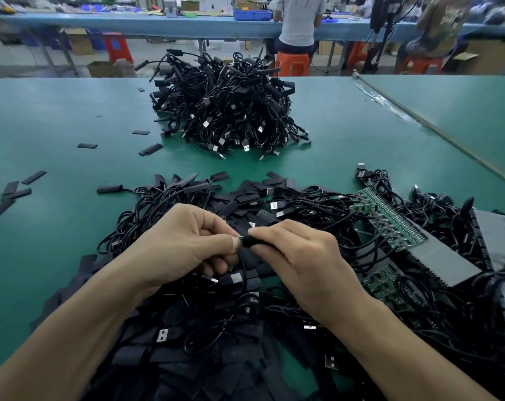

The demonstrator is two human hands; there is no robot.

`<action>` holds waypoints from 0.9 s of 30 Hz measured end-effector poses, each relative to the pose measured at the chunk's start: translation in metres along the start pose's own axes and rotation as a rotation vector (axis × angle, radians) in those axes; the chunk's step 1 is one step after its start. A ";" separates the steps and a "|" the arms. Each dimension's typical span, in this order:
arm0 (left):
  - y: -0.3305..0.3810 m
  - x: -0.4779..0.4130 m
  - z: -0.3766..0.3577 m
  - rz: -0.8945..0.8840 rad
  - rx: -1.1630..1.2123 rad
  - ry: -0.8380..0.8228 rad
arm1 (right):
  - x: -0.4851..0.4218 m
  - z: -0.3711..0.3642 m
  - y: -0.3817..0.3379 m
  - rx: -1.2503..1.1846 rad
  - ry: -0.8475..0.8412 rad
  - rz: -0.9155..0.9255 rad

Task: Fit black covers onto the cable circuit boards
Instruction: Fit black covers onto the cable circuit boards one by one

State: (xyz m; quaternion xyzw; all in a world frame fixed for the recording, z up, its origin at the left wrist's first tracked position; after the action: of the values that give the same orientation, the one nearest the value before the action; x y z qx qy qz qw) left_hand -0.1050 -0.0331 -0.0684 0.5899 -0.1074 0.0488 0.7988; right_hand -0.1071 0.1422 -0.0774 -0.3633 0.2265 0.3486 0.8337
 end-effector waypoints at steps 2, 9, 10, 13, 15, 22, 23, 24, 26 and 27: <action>0.000 0.000 0.000 0.001 0.003 -0.018 | 0.001 -0.001 0.002 -0.001 -0.014 -0.013; -0.001 -0.001 -0.002 -0.022 -0.033 -0.062 | 0.001 -0.002 0.002 0.024 -0.037 -0.009; -0.001 -0.001 -0.003 -0.029 -0.038 -0.061 | 0.001 -0.002 0.001 0.026 -0.041 -0.005; -0.001 -0.001 -0.005 -0.058 -0.055 -0.054 | 0.001 -0.003 0.001 0.022 -0.052 -0.005; -0.002 -0.002 -0.005 -0.074 -0.069 -0.050 | 0.001 -0.004 0.002 0.013 -0.051 -0.015; -0.002 -0.005 0.002 -0.164 -0.109 0.022 | 0.000 0.000 0.008 -0.083 0.102 -0.133; -0.002 -0.004 0.003 -0.180 -0.120 0.036 | 0.000 0.001 0.009 -0.100 0.126 -0.170; -0.001 -0.004 0.003 -0.190 -0.127 0.046 | 0.000 0.003 0.011 -0.121 0.158 -0.222; -0.001 -0.005 0.002 -0.194 -0.127 0.068 | 0.002 0.005 0.017 -0.199 0.241 -0.357; -0.002 -0.005 0.002 -0.194 -0.123 0.081 | 0.003 0.006 0.020 -0.252 0.277 -0.412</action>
State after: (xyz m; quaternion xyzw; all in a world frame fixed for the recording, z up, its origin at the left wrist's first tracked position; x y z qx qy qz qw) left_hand -0.1097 -0.0350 -0.0707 0.5448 -0.0201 -0.0114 0.8382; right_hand -0.1198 0.1577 -0.0843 -0.5468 0.2145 0.1441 0.7963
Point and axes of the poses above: each hand's wrist, its own x-axis away from the middle knuckle, its own z-axis out of the back of the hand, y = z × x, the point moved 4 cm from there along -x, towards the middle knuckle, and after that the axes turned 2 degrees about y, right-handed, at the moved point
